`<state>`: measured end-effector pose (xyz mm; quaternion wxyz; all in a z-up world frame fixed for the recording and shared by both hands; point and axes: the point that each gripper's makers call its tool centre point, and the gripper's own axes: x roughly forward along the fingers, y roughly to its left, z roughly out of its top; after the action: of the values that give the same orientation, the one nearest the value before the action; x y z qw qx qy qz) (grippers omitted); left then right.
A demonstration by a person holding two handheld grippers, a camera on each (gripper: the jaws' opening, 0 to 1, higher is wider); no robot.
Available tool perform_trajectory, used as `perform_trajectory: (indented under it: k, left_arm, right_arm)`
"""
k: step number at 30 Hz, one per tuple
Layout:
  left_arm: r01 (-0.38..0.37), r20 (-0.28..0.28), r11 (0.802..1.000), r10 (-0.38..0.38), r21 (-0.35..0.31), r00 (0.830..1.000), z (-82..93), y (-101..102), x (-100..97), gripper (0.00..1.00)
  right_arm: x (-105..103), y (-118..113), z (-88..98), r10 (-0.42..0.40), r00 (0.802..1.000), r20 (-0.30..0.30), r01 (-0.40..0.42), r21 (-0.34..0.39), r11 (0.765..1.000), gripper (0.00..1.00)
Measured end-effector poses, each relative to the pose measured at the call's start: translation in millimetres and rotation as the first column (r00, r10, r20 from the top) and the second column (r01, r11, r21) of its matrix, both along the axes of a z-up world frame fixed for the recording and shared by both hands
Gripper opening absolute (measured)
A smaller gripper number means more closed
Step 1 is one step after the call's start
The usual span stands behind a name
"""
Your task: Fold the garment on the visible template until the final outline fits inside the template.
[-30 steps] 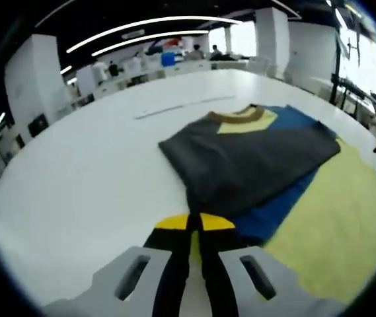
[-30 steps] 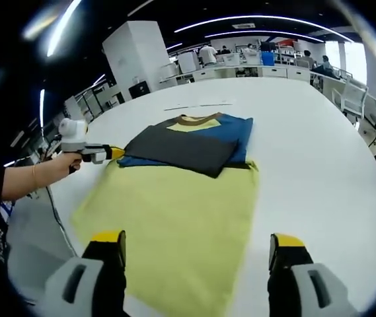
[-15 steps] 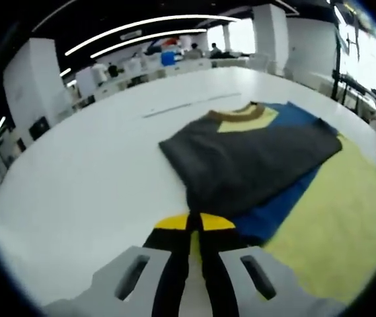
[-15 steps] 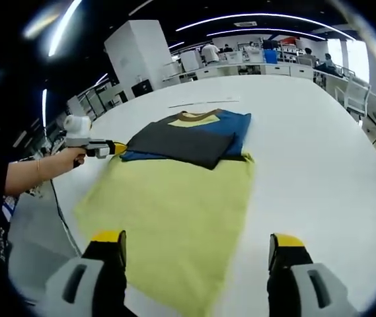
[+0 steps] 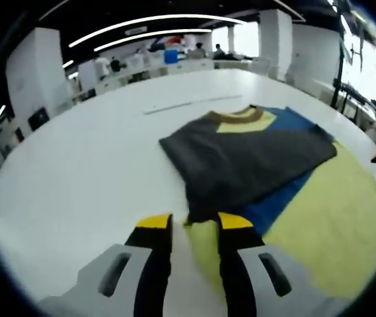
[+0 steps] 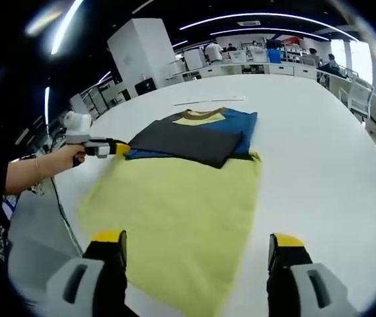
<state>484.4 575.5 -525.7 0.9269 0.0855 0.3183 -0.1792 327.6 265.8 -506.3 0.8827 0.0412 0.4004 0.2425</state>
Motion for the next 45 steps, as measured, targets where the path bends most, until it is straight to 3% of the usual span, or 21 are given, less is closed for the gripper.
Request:
perform_trajectory:
  k: [11,20,28,35,40,45]
  left_arm:
    - [0.108,0.029,0.994,-0.108,0.001,0.994,22.6,0,-20.8,0.61]
    - [0.195,0.030,0.981,-0.194,-0.012,0.981,38.2,-4,-50.4,0.72]
    - [0.249,-0.008,0.967,-0.249,-0.046,0.968,40.5,-12,-80.5,0.85]
    - [0.280,-0.043,0.957,-0.284,-0.069,0.958,37.7,-18,-103.3,0.95]
    - [0.317,-0.091,0.947,-0.320,-0.046,0.943,28.7,-17,-120.6,0.98]
    - [0.330,-0.097,0.943,-0.332,-0.034,0.938,25.9,-18,-133.3,0.98]
  right_arm:
    - [3,5,4.3,0.036,0.999,0.015,-0.036,-0.012,0.999,0.89]
    - [-2,11,2.4,0.052,0.999,0.009,-0.052,-0.008,0.999,0.89]
    - [-9,8,0.6,0.054,0.999,-0.002,-0.054,-0.024,0.998,0.89]
    - [-17,6,-1.7,0.055,0.998,-0.016,-0.056,-0.036,0.998,0.89]
    - [-27,7,-6.5,0.083,0.996,-0.038,-0.085,-0.055,0.995,0.89]
    - [-33,2,-10.4,0.059,0.997,-0.046,-0.062,-0.070,0.996,0.88]
